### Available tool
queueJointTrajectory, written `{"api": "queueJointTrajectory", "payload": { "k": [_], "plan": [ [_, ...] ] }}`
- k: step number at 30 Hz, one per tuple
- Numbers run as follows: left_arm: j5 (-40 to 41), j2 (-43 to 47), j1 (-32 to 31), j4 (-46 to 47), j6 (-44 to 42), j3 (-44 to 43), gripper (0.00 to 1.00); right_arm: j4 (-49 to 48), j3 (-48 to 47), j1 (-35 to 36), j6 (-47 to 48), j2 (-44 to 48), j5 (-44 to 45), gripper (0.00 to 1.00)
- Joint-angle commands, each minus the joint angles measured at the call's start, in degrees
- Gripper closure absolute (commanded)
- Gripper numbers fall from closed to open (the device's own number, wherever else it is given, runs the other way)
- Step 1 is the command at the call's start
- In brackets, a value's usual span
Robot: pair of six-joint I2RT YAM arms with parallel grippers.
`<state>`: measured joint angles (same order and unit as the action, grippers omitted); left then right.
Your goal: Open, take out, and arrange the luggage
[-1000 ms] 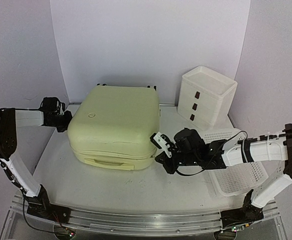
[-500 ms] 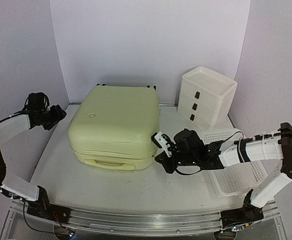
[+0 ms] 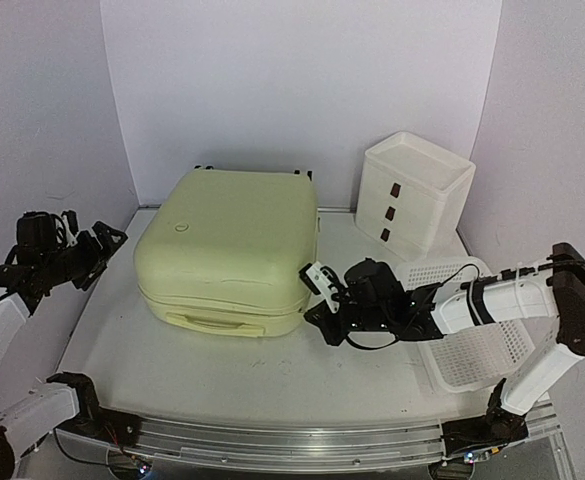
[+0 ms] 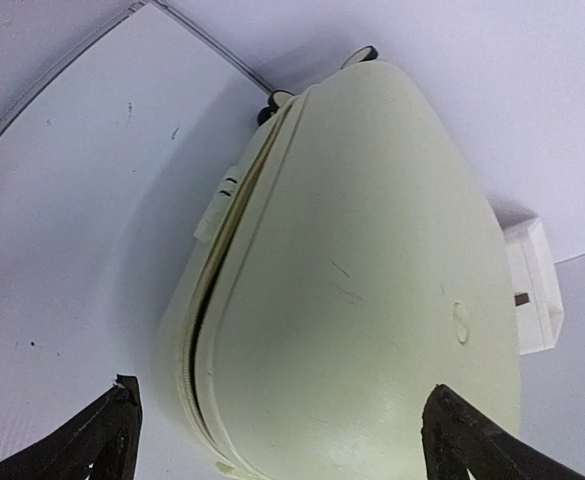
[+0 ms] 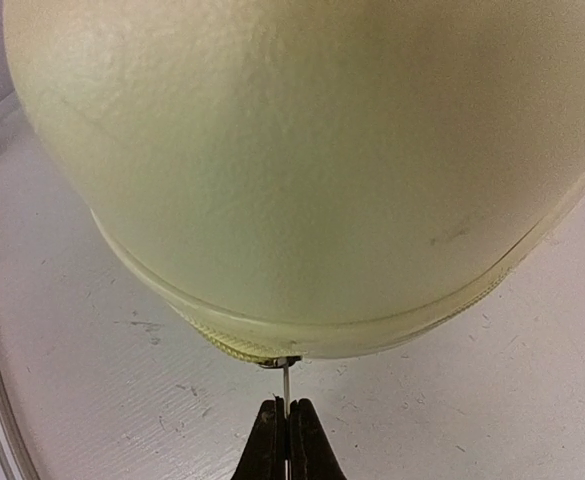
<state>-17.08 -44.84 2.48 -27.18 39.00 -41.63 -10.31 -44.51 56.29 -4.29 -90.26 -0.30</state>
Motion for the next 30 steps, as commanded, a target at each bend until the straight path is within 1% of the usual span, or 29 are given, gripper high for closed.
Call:
{"api": "queueJointTrajectory", "payload": {
  "k": [1, 3, 5, 7, 10, 11, 12, 13, 16, 18, 20, 22, 24, 25, 27, 28, 30],
  "plan": [
    [-8.53, 1.52, -0.53, -0.68, 2.79, -1.08, 0.01, -5.80, -2.14, -0.87, -1.53, -1.93, 2.59, 1.00],
    [-13.44, 0.26, -0.62, -0.36, 3.32, -0.79, 0.02, -5.99, -2.11, -0.91, -1.90, -2.03, 2.45, 1.00],
    [-17.74, -0.41, -0.63, -0.29, 2.15, -0.54, 0.10, -6.41, -1.84, -0.94, -2.35, -1.86, 2.26, 1.00],
    [-22.02, 0.20, -0.91, -0.07, -0.47, 0.30, 0.19, -6.71, -1.51, -0.92, -2.63, -1.69, 2.46, 1.00],
    [-24.14, 2.46, -1.38, -0.07, -1.18, 2.90, 0.34, -7.23, -1.11, -0.92, -2.82, -1.44, 2.75, 1.00],
    [-24.15, 3.25, -1.59, -0.08, -1.01, 4.07, 0.35, -7.34, -1.03, -0.92, -2.82, -1.49, 2.71, 1.00],
    [-23.77, 4.49, -1.63, -0.07, -0.85, 5.42, 0.35, -7.44, -1.06, -0.92, -2.82, -1.50, 2.56, 1.00],
    [-23.15, 5.52, -1.68, -0.07, -0.58, 6.82, 0.30, -7.49, -1.10, -0.89, -2.82, -1.57, 2.45, 1.00],
    [-19.66, 7.98, -1.69, 0.70, 1.68, 10.71, 0.11, -7.60, -1.13, -0.88, -2.86, -1.65, 2.02, 1.00],
    [-16.77, 8.72, -1.69, 3.04, 3.94, 13.65, 0.02, -7.62, -1.10, -0.90, -2.83, -1.68, 1.76, 1.00],
    [-17.49, 8.33, -1.64, 8.31, 7.01, 16.62, 0.00, -7.63, -1.17, -0.90, -2.78, -1.55, 1.47, 1.00],
    [-20.77, 7.25, -1.60, 16.46, 10.64, 20.13, 0.02, -7.68, -1.04, -0.91, -2.65, -1.28, 1.42, 1.00],
    [-23.07, 5.86, -1.60, 23.19, 12.44, 22.74, 0.19, -7.71, -0.89, -0.90, -2.56, -1.00, 1.62, 1.00],
    [-23.24, 5.22, -1.60, 24.21, 12.05, 23.11, 0.28, -7.71, -0.85, -0.92, -2.48, -0.98, 1.66, 1.00],
    [-23.11, 4.21, -1.60, 24.36, 11.27, 23.23, 0.47, -7.80, -0.80, -0.91, -2.56, -1.07, 1.54, 1.00],
    [-23.09, 3.82, -1.60, 24.37, 11.13, 23.25, 0.55, -7.88, -0.86, -0.92, -2.60, -1.14, 1.47, 1.00],
    [-22.60, 3.34, -1.60, 24.37, 11.10, 23.27, 0.67, -7.97, -0.84, -0.90, -2.69, -1.23, 1.27, 1.00]
  ]
}}
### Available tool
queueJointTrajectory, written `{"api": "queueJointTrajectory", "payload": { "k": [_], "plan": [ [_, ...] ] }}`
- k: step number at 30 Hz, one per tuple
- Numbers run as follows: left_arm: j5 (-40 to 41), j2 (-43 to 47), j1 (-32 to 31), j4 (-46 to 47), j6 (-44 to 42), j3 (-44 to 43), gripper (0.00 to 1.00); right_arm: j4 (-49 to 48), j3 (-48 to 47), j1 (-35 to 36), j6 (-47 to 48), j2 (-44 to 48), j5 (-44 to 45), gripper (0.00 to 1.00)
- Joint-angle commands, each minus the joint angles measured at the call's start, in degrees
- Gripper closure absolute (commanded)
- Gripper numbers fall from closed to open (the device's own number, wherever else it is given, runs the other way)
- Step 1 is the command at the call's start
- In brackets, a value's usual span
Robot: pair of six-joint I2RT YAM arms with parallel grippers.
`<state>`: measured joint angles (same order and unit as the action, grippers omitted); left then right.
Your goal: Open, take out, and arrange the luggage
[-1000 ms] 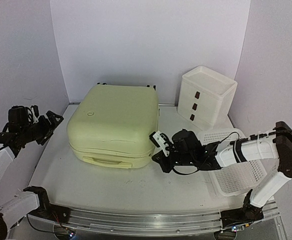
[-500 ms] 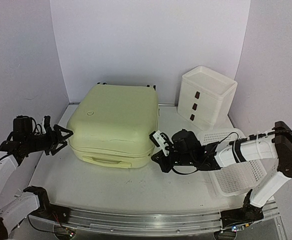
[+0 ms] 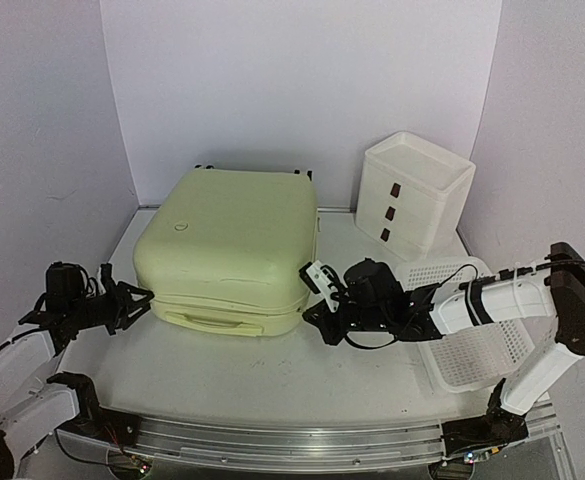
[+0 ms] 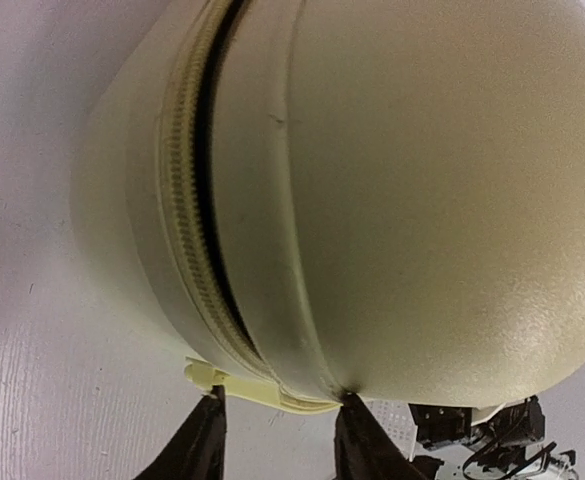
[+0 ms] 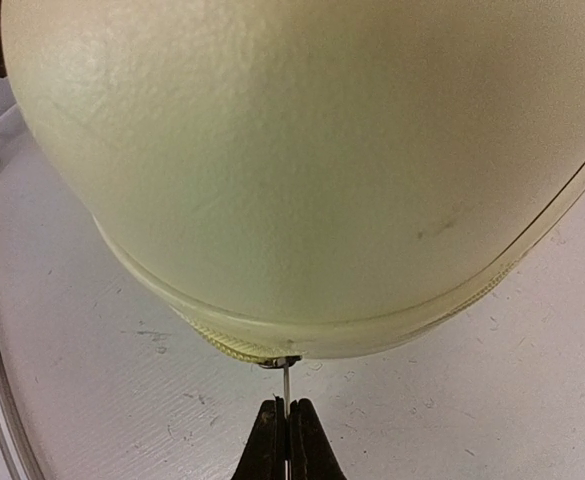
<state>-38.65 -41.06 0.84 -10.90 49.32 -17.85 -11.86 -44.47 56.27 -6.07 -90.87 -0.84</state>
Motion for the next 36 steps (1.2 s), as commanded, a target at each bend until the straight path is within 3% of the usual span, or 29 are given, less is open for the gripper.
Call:
{"api": "queueJointTrajectory", "payload": {
  "k": [1, 4, 7, 12, 18, 21, 23, 32, 36],
  "plan": [
    [-0.62, -0.57, 0.04, 8.08, 0.84, -0.43, 0.74, -6.50, -0.86, -0.89, -0.96, -0.70, 1.77, 1.00],
    [0.86, -1.22, 0.04, 8.02, 1.32, -0.59, 0.91, -6.68, -0.80, -0.90, -1.18, -0.86, 1.66, 1.00],
    [2.17, -2.11, 0.04, 8.00, 1.62, -0.92, 1.00, -6.69, -0.80, -0.90, -1.23, -1.06, 1.52, 1.00],
    [5.24, -0.16, 0.57, 7.26, 2.09, -1.09, 0.99, -6.77, -0.75, -0.92, -1.14, -0.94, 2.20, 1.00],
    [10.46, 6.15, 2.75, 0.08, -1.17, -5.51, 0.88, -6.86, -0.38, -0.88, -1.06, -0.86, 2.75, 1.00],
    [17.65, 8.46, 2.85, -9.31, -6.16, -10.75, 0.90, -6.95, -0.36, -0.91, -1.14, -1.04, 2.73, 1.00],
    [20.82, 8.18, 2.89, -10.79, -7.53, -12.63, 0.99, -7.03, -0.36, -0.92, -1.14, -1.23, 2.70, 1.00],
    [15.42, -12.21, 3.58, -5.69, -11.51, -20.59, 1.00, -7.13, -0.36, -0.97, -1.26, -0.91, 2.34, 1.00],
    [11.57, -22.24, 3.82, -4.26, -14.30, -25.89, 0.93, -7.13, -0.18, -0.92, -1.38, -0.89, 1.95, 1.00]
  ]
}}
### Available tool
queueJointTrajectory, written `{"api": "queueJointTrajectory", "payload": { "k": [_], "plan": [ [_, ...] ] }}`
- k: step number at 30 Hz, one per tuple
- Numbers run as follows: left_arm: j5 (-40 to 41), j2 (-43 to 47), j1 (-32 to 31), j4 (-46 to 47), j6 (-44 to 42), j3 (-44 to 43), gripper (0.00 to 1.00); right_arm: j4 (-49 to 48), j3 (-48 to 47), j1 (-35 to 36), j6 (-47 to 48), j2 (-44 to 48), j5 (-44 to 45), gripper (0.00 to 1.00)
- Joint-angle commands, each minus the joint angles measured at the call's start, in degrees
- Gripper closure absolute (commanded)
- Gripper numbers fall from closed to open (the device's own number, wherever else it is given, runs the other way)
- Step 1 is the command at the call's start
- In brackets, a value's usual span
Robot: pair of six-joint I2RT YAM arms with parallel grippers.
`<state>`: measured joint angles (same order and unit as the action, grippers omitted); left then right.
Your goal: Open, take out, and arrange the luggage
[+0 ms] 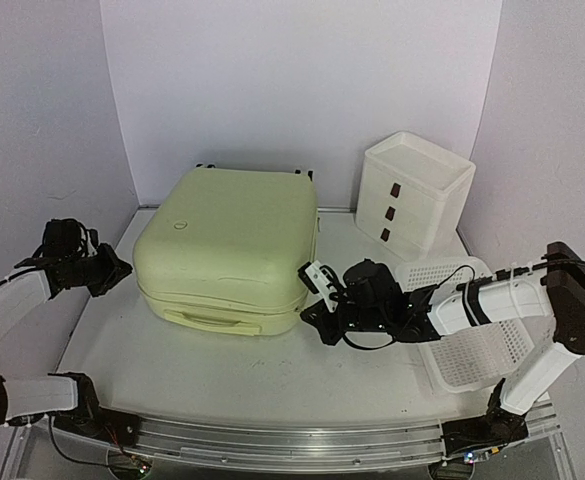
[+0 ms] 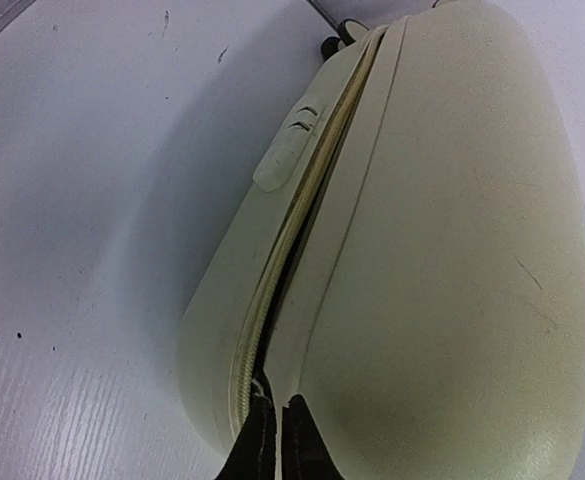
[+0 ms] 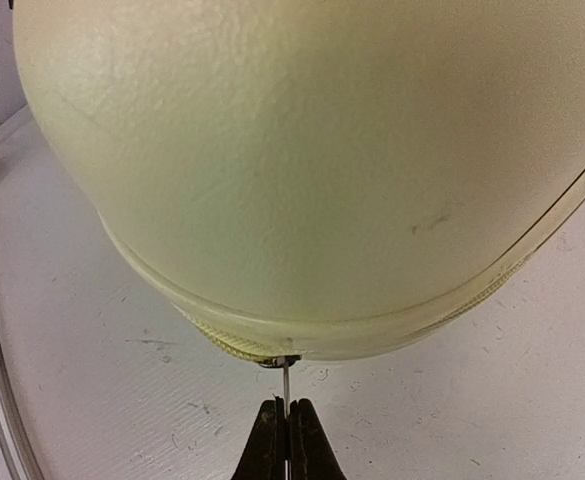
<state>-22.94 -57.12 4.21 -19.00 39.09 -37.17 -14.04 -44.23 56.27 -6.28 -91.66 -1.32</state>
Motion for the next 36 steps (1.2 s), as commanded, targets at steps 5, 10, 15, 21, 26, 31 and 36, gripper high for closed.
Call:
{"api": "queueJointTrajectory", "payload": {
  "k": [5, 10, 15, 21, 26, 31, 36],
  "plan": [
    [-6.78, -15.02, 2.05, 2.48, -6.52, -11.53, 0.85, -4.94, -0.51, -0.99, -1.60, -0.14, 1.85, 1.00],
    [-6.36, -18.94, 2.10, -4.58, -9.18, -15.64, 0.59, -4.94, -0.42, -0.98, -1.88, -0.25, 1.69, 1.00],
    [-0.18, -17.35, 3.08, -7.72, -9.36, -15.48, 0.56, -5.07, -0.67, -0.97, -1.89, -0.83, 1.69, 1.00],
    [-1.62, -19.07, 3.43, -7.71, -8.77, -14.51, 0.56, -5.20, -1.12, -0.94, -1.65, -1.33, 1.68, 1.00],
    [-10.06, -19.66, 3.40, -5.34, -11.74, -13.16, 0.55, -5.12, -1.37, -0.97, -1.54, -1.58, 0.44, 1.00],
    [-11.50, -20.65, 3.34, -3.91, -12.86, -11.66, 0.51, -5.12, -1.45, -0.92, -1.62, -1.59, 0.27, 1.00],
    [-8.98, -25.37, 3.29, -3.86, -11.01, -11.77, 0.62, -5.12, -1.17, -0.96, -1.65, -1.14, 0.33, 1.00]
  ]
}}
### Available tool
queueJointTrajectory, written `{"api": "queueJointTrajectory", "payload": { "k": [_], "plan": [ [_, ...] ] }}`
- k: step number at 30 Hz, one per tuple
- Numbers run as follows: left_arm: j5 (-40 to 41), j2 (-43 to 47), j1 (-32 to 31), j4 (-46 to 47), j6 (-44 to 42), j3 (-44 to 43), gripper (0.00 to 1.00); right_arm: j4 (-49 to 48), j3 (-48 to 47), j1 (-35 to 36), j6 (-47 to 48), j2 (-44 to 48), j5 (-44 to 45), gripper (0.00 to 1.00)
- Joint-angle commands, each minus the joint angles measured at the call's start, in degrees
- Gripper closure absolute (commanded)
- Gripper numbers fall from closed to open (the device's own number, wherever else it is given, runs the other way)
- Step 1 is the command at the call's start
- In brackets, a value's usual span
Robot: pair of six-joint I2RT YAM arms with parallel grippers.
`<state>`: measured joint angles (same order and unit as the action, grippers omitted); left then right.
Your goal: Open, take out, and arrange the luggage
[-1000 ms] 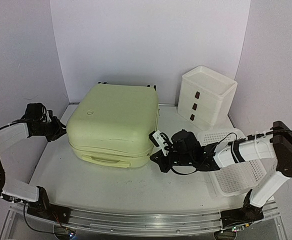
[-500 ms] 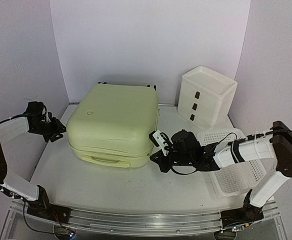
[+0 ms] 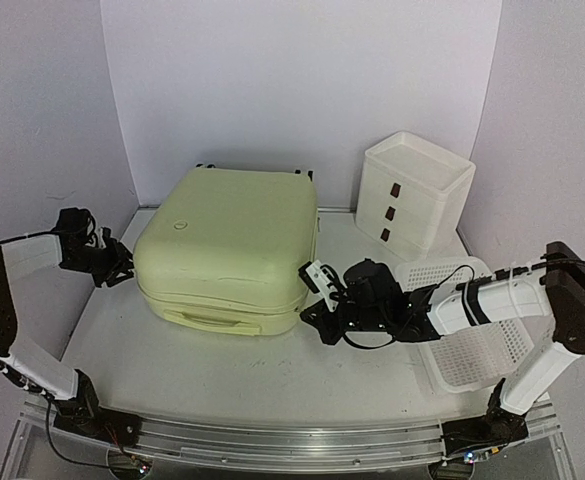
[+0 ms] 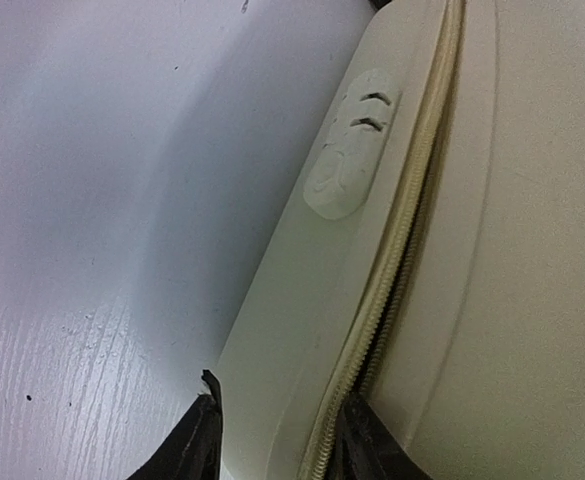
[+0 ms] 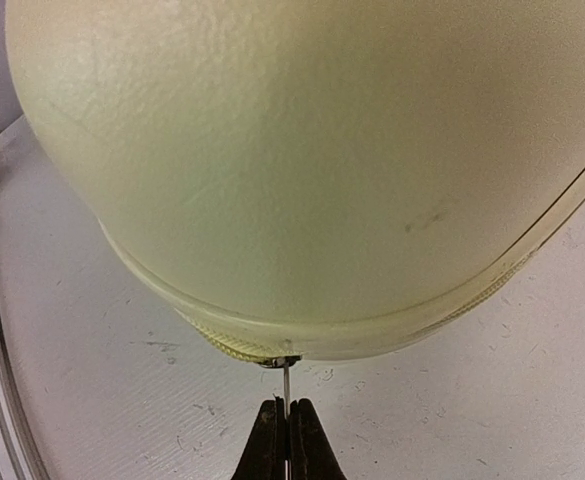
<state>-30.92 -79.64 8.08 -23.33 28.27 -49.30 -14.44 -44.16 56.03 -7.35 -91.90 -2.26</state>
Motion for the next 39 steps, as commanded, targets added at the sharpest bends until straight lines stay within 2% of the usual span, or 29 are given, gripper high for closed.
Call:
{"api": "queueJointTrajectory", "payload": {
  "k": [1, 6, 9, 14, 16, 20, 21, 26, 33, 35, 39],
  "plan": [
    [0.04, -3.30, -0.53, 0.67, 0.52, 0.56, 0.63, -4.72, -1.15, -0.70, -0.59, -0.77, 1.36, 1.00],
    [-1.24, -6.14, -0.53, 3.51, 0.56, 1.50, 0.65, -4.64, -1.01, -0.72, -0.47, -0.48, 1.55, 1.00],
    [-1.65, -6.97, -0.84, 3.44, -0.93, 1.31, 0.62, -4.48, -1.25, -0.74, -0.31, -0.63, 1.56, 1.00],
    [7.98, -6.55, -4.25, -0.05, -3.70, -0.66, 0.64, -3.27, -2.02, -0.70, 0.83, -0.21, 3.62, 1.00],
    [10.93, -7.09, -5.43, -2.00, -4.89, -2.29, 0.70, -2.64, -2.40, -0.74, 1.39, 0.17, 5.41, 1.00],
    [15.60, -7.62, -5.75, -3.59, -6.71, -3.58, 0.99, -1.43, -2.79, -1.07, 1.54, 0.31, 8.60, 1.00],
    [16.52, -7.82, -5.83, -3.71, -7.12, -3.68, 1.00, -1.43, -2.43, -1.36, 1.00, 0.48, 8.89, 1.00],
    [17.80, -9.64, -6.31, -4.34, -9.20, -4.20, 1.00, -4.28, 1.53, -6.52, -3.76, 2.72, 8.28, 1.00],
    [20.02, -10.33, -6.41, -4.86, -10.41, -4.20, 1.00, -3.76, 1.51, -12.15, -5.53, 2.21, 7.23, 1.00],
    [19.26, -11.06, -6.66, -4.96, -11.24, -4.27, 1.00, -3.71, 0.67, -13.40, -5.35, 1.09, 6.45, 1.00],
    [17.37, -13.21, -9.33, -5.28, -12.72, -5.45, 1.00, -1.53, -5.93, -16.29, -4.34, -5.40, -0.90, 1.00]
  ]
}}
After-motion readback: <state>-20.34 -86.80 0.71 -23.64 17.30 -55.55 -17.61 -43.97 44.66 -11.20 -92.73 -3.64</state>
